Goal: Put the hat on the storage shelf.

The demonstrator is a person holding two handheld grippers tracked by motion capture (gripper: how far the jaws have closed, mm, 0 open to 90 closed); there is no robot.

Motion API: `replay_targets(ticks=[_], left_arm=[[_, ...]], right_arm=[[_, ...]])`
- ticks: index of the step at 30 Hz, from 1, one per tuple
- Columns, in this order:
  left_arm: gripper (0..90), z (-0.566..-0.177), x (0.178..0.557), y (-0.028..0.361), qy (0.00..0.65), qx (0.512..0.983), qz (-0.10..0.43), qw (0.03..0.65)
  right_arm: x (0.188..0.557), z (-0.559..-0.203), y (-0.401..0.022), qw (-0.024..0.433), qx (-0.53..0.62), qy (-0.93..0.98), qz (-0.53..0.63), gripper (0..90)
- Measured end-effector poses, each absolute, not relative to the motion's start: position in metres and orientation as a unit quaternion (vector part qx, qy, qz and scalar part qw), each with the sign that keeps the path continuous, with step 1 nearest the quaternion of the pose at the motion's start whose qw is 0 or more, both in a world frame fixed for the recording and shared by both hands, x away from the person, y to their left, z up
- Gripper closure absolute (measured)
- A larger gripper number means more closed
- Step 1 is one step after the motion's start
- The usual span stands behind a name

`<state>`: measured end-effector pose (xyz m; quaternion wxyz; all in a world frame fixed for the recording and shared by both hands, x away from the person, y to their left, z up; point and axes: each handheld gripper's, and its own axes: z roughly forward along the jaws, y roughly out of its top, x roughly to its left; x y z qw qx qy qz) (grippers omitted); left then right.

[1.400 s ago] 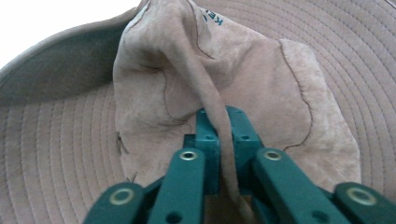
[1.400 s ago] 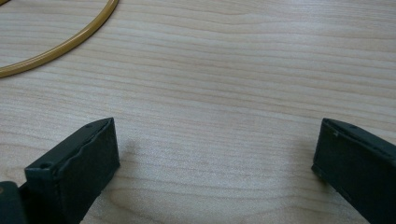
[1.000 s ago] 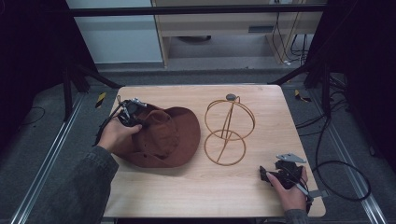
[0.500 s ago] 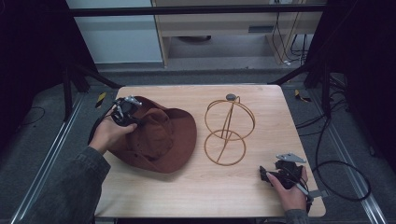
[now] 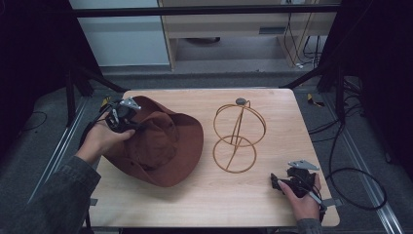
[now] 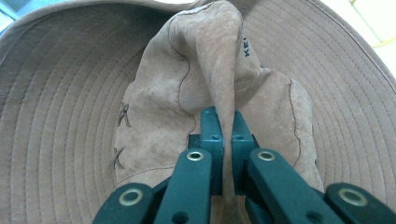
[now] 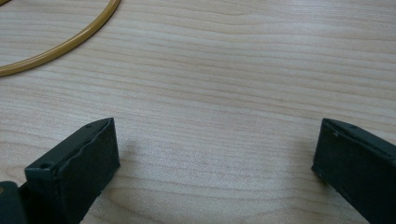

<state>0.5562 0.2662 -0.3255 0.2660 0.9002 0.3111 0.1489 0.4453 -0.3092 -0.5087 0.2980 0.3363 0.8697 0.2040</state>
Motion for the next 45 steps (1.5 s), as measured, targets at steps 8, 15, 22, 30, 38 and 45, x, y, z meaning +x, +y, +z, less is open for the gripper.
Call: replay_targets(ticks=[8,15,22,30,38,45], left_arm=[[88.6,-0.300,0.538,0.272,0.294,0.898,0.159,0.286],[88.6,-0.280,0.522,0.279,0.283,0.892,0.168,0.309],[88.6,-0.257,0.508,0.283,0.268,0.887,0.180,0.331],[88.5,-0.232,0.495,0.290,0.258,0.875,0.192,0.362],[88.6,-0.212,0.488,0.294,0.253,0.866,0.208,0.378],[88.6,-0.206,0.484,0.286,0.242,0.867,0.212,0.381]], right_arm=[[0.445,-0.509,-0.309,0.297,0.338,0.869,0.205,0.5],[0.445,-0.509,-0.309,0.298,0.336,0.870,0.204,0.5],[0.445,-0.509,-0.309,0.298,0.337,0.870,0.204,0.5],[0.445,-0.509,-0.309,0.298,0.336,0.870,0.204,0.5],[0.445,-0.509,-0.309,0.297,0.337,0.869,0.205,0.5],[0.445,-0.509,-0.309,0.298,0.336,0.870,0.204,0.5]])
